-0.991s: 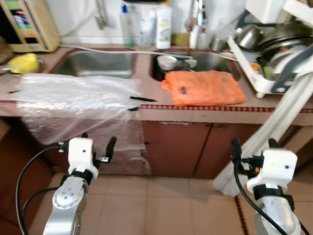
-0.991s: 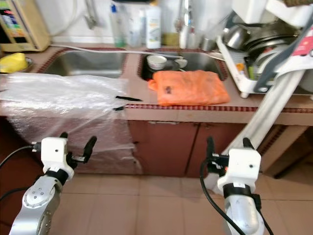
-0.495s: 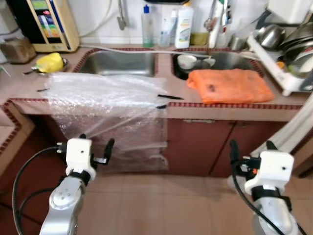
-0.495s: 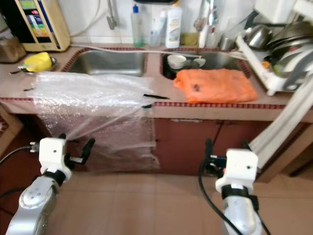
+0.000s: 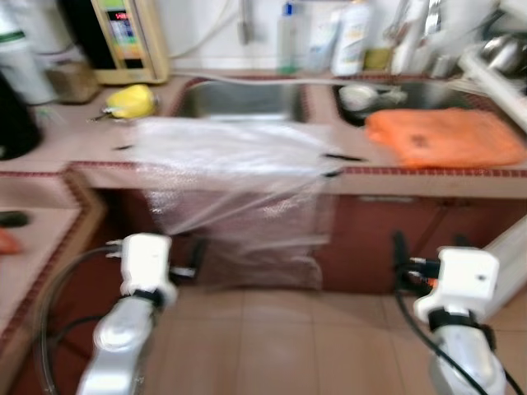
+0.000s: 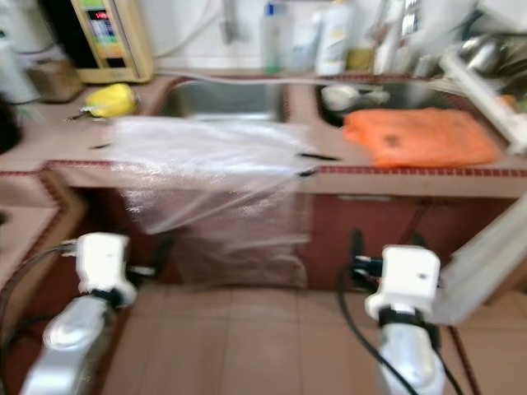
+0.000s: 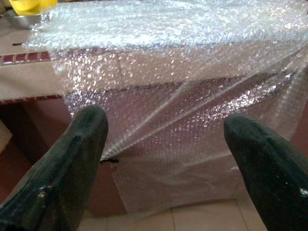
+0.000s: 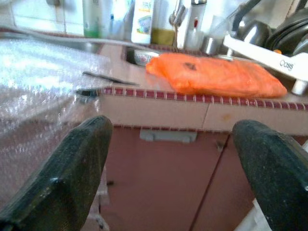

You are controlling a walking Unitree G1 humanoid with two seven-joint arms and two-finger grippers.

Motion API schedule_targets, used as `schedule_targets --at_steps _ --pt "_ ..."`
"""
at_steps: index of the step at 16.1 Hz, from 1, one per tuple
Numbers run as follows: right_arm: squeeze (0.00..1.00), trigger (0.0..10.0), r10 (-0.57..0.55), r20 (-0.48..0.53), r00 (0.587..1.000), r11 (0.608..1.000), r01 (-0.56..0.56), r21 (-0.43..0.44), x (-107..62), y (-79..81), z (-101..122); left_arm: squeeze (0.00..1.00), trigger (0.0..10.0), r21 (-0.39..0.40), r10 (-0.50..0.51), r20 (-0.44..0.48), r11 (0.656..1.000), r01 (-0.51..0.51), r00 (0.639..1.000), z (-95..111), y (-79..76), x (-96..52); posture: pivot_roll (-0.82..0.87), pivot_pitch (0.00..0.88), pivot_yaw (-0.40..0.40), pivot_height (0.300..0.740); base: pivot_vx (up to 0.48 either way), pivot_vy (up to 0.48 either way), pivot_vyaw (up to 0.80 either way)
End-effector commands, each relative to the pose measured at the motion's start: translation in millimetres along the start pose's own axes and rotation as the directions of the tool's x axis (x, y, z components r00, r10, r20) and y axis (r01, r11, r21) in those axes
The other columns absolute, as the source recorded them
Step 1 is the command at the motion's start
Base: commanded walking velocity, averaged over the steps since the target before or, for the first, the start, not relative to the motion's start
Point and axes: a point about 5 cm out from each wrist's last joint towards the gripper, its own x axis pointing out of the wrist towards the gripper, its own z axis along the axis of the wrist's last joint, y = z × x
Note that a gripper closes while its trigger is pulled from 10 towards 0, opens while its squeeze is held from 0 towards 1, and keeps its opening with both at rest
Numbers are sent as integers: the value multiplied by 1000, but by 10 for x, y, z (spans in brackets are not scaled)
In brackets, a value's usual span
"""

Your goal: Kitchen organization

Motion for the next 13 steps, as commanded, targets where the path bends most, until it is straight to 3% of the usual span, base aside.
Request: schedule_targets --at_steps 1,6,13 --pt "0 10000 16 25 1000 1000 -16 -4 20 36 45 0 10000 26 27 0 999 -27 1000 10 102 -5 -39 52 12 740 0 480 0" --pt "0 10000 -2 29 1000 1000 2 3 59 36 52 0 10000 37 32 7 999 -32 999 24 111 39 -42 51 15 740 0 480 0" --pt "0 10000 6 46 999 1000 -6 -4 122 68 85 0 10000 50 -15 72 999 12 997 158 31 115 -34 55 12 740 0 0 0"
